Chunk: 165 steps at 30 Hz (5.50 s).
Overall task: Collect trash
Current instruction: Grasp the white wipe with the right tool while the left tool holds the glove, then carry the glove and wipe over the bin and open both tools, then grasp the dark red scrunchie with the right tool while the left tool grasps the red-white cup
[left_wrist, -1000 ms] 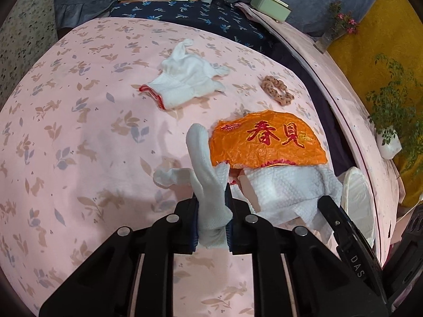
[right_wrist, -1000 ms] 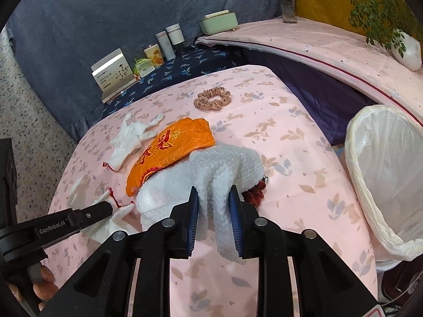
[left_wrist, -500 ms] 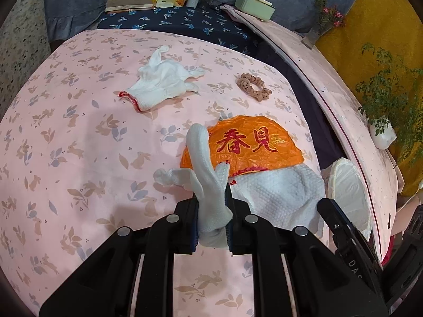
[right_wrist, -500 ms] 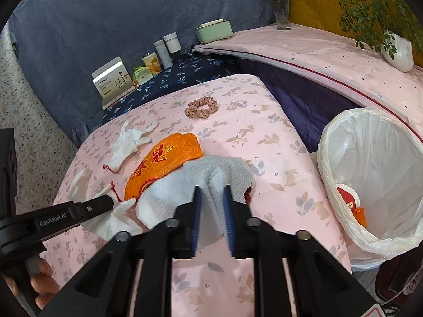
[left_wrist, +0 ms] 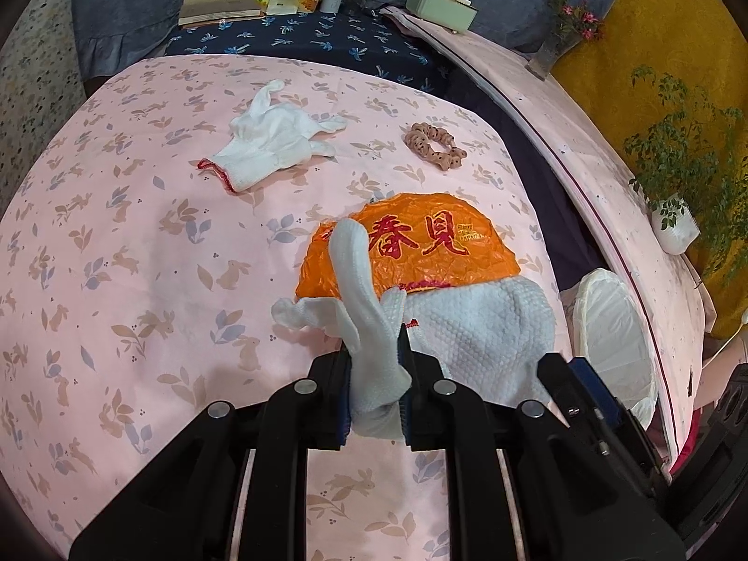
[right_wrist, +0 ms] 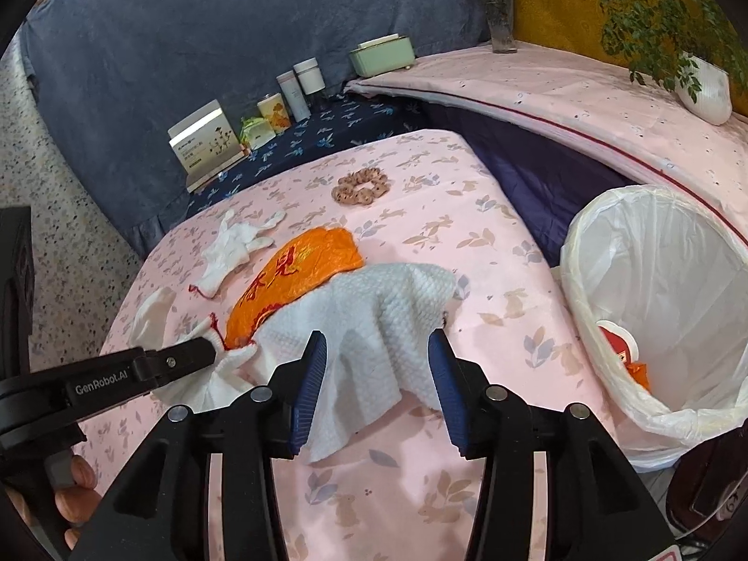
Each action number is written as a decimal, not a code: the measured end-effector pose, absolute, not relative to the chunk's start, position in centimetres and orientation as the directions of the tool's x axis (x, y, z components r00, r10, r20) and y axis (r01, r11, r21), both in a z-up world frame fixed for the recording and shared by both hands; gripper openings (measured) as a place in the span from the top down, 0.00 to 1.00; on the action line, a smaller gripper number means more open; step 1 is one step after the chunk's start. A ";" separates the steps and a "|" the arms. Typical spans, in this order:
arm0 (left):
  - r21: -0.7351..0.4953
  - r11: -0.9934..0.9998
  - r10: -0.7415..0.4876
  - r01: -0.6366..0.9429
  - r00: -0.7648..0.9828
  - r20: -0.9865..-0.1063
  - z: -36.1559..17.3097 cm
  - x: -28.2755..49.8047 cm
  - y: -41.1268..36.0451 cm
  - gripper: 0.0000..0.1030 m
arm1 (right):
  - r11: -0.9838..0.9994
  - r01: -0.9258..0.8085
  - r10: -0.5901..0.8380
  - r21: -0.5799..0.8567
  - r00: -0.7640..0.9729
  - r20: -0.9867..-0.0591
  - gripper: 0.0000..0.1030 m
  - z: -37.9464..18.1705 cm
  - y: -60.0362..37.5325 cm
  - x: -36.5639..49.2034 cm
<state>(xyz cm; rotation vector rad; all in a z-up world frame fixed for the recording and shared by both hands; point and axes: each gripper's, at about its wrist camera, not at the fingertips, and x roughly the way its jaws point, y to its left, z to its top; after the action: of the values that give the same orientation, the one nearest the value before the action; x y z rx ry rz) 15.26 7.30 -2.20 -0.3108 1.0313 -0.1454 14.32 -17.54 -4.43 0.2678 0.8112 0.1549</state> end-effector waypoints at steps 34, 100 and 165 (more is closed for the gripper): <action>-0.230 0.944 -0.327 0.235 0.588 -0.740 6.3 16.0 -3.6 0.86 | 0.967 0.038 0.102 0.253 0.848 -0.520 0.97 7.1 -27.5 14.4; -0.178 0.959 -0.277 0.219 0.607 -0.745 1.2 15.7 -4.6 0.24 | 0.973 0.130 0.023 0.190 0.766 -0.642 0.38 0.1 -28.2 10.8; -0.258 0.936 -0.347 0.240 0.500 -0.793 -7.7 16.5 3.0 0.33 | 0.979 0.063 0.108 0.194 0.645 -0.756 0.79 -8.1 -21.1 14.0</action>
<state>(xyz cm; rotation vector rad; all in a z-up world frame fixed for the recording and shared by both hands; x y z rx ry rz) 16.52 2.96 -7.73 -0.1187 0.9855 -0.3561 14.03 -21.05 -8.13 0.2105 0.8710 0.0260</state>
